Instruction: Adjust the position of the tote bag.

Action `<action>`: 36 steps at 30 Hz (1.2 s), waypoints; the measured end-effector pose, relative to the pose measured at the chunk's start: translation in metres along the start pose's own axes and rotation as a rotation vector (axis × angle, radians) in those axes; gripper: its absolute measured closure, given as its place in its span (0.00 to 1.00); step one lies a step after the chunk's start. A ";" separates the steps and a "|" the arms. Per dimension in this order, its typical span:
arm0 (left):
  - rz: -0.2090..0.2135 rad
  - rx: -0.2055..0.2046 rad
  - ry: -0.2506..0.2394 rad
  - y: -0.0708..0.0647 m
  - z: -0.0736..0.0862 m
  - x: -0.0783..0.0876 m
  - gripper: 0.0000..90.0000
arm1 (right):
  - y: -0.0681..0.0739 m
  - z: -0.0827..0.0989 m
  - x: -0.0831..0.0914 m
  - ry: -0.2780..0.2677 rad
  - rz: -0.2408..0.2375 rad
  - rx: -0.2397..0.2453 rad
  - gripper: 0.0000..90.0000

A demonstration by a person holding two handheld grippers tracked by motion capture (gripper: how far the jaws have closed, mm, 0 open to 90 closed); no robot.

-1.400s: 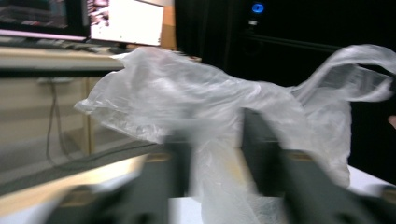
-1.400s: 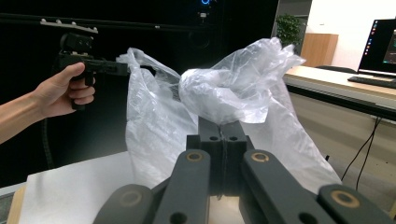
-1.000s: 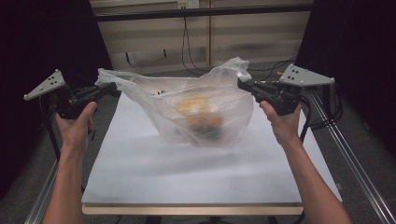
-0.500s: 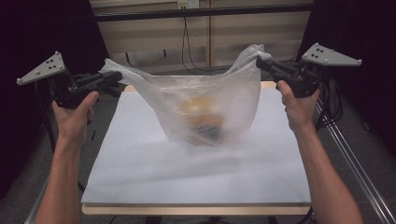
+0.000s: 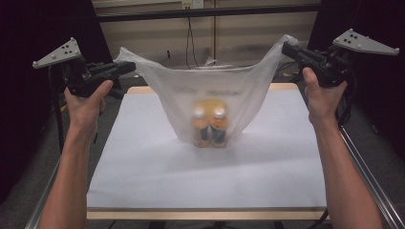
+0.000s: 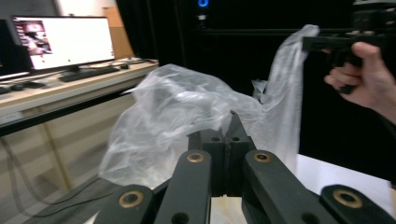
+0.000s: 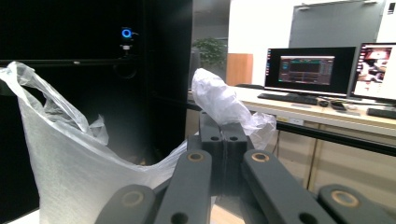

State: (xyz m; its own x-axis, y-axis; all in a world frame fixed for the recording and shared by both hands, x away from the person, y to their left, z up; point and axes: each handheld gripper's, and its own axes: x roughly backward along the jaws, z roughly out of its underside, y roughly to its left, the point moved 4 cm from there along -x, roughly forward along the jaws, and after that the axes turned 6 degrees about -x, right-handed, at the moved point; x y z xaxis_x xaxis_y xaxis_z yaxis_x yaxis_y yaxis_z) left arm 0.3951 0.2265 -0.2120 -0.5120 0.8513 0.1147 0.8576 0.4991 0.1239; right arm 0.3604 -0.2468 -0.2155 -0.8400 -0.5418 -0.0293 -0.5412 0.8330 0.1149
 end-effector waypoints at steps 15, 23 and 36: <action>0.028 0.013 0.004 -0.011 0.038 0.012 1.00 | 0.001 0.023 0.025 0.031 -0.040 -0.003 1.00; 0.026 0.060 0.049 -0.003 0.068 0.005 1.00 | -0.001 0.042 0.016 0.077 -0.032 0.001 1.00; 0.032 0.121 0.068 0.003 0.106 0.009 1.00 | -0.001 0.074 0.015 0.105 -0.032 -0.037 1.00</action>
State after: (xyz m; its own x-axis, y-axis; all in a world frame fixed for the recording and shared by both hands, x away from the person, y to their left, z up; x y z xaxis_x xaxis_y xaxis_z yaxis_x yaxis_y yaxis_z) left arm 0.3977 0.2530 -0.3151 -0.4829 0.8562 0.1834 0.8710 0.4913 -0.0002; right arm 0.3460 -0.2475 -0.2891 -0.8126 -0.5786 0.0706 -0.5644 0.8113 0.1526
